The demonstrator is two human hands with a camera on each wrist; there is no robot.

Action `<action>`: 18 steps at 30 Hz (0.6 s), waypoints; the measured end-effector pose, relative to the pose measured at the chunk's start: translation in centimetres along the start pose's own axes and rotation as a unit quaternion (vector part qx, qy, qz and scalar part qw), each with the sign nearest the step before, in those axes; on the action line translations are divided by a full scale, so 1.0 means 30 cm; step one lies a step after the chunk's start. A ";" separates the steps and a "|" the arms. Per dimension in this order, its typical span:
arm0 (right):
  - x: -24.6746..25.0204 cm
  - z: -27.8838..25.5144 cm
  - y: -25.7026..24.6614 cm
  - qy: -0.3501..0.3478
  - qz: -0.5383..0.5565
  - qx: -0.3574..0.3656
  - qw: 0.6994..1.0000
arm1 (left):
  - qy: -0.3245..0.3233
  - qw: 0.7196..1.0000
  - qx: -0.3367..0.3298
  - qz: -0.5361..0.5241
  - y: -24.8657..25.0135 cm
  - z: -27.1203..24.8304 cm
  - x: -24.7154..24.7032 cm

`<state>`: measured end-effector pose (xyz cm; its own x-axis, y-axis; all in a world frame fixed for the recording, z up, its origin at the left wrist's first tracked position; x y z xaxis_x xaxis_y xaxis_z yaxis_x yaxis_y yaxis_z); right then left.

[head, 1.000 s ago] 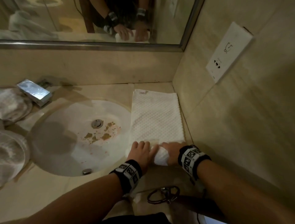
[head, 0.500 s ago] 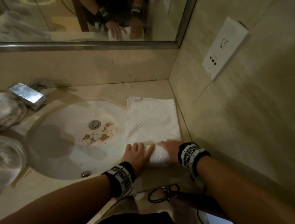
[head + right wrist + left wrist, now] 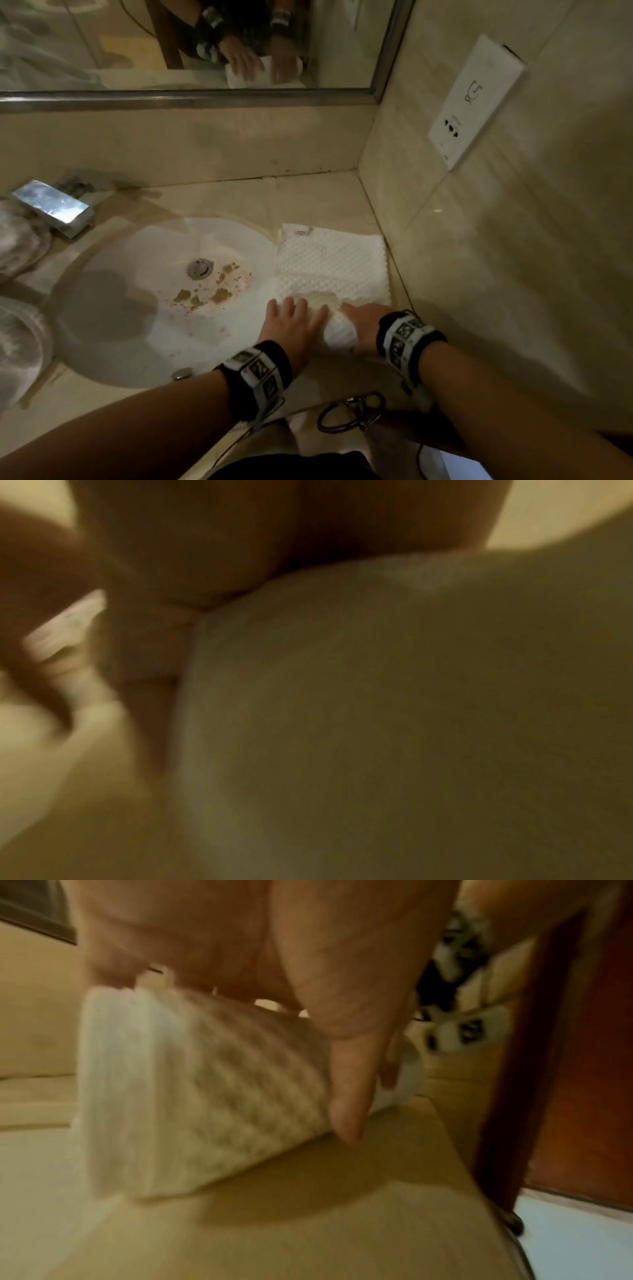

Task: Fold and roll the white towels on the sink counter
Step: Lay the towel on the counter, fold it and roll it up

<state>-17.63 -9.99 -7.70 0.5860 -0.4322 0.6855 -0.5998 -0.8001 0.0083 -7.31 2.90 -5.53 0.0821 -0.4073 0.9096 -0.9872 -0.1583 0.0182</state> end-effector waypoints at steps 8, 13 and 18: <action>-0.022 -0.092 -0.037 0.104 -0.103 -0.013 0.989 | -0.096 0.984 -0.022 -0.146 -0.062 0.091 0.055; -0.016 -0.056 -0.025 0.105 -0.051 0.004 0.993 | -0.093 0.992 -0.011 -0.084 -0.054 0.089 0.064; 0.048 -0.038 -0.012 -0.020 0.032 0.007 0.999 | -0.014 0.999 -0.031 0.025 0.009 0.034 -0.004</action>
<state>-17.20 -9.85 -5.90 0.5683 -0.4976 0.6554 -0.6289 -0.7762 -0.0440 -7.45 1.98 -6.05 0.0344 -0.4382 0.8982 -0.9967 -0.0814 -0.0016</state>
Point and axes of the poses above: each hand's wrist, its own z-axis towards the middle knuckle, its own x-axis out of the back of the hand, y = z × x, the point moved 3 cm from there along z, towards the middle knuckle, and after that the axes turned 2 degrees about -x, right-handed, at the moved point
